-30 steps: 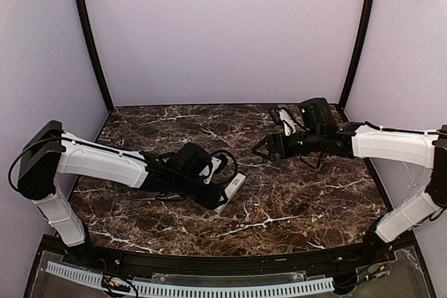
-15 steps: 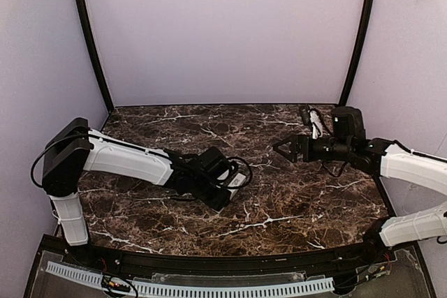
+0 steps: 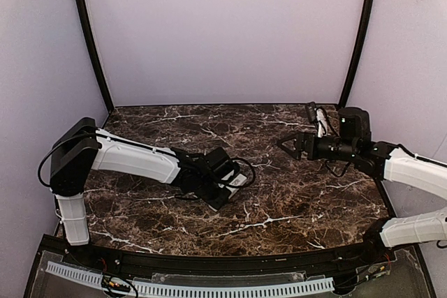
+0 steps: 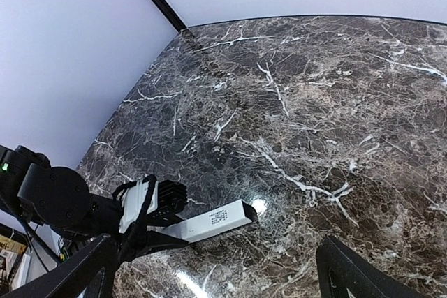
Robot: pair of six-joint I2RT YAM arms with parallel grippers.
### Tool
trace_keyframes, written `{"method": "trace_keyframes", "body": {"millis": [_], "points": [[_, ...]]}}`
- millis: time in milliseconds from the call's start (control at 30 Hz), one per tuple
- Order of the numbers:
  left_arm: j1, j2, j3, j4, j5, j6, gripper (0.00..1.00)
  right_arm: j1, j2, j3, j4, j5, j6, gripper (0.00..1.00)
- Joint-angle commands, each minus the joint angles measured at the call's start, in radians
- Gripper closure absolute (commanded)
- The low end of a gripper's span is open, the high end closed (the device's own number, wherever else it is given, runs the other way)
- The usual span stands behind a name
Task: Load the batteries into the remote control
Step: Pick up the remote control from the center of the board, then pass from the left arm to the right
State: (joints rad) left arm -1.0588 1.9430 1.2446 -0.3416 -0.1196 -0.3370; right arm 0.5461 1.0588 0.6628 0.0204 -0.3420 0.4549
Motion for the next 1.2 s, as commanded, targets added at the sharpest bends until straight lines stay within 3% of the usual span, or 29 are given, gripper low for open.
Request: {"method": "trace_keyframes", "body": {"millis": [0, 167, 367, 633, 833, 1167], "points": [[-0.004, -0.020, 0.022, -0.049, -0.008, -0.007, 0.75, -0.023, 0.005, -0.017, 0.071, -0.072, 0.012, 0.02], [0.007, -0.100, -0.005, -0.001, 0.013, -0.007, 0.77, -0.032, -0.020, -0.015, 0.102, -0.127, -0.006, 0.01], [0.082, -0.394, -0.194, 0.350, 0.223, -0.024, 0.79, -0.040, -0.044, 0.006, 0.157, -0.218, -0.029, 0.05], [0.104, -0.615, -0.290, 0.579, 0.372, -0.007, 0.79, -0.039, -0.053, 0.013, 0.415, -0.426, 0.028, 0.07], [0.102, -0.679, -0.341, 0.742, 0.474, -0.049, 0.79, 0.015, 0.064, 0.068, 0.569, -0.535, 0.089, 0.15], [0.097, -0.667, -0.394, 0.882, 0.537, -0.104, 0.80, 0.168, 0.260, 0.210, 0.655, -0.498, 0.085, 0.18]]}}
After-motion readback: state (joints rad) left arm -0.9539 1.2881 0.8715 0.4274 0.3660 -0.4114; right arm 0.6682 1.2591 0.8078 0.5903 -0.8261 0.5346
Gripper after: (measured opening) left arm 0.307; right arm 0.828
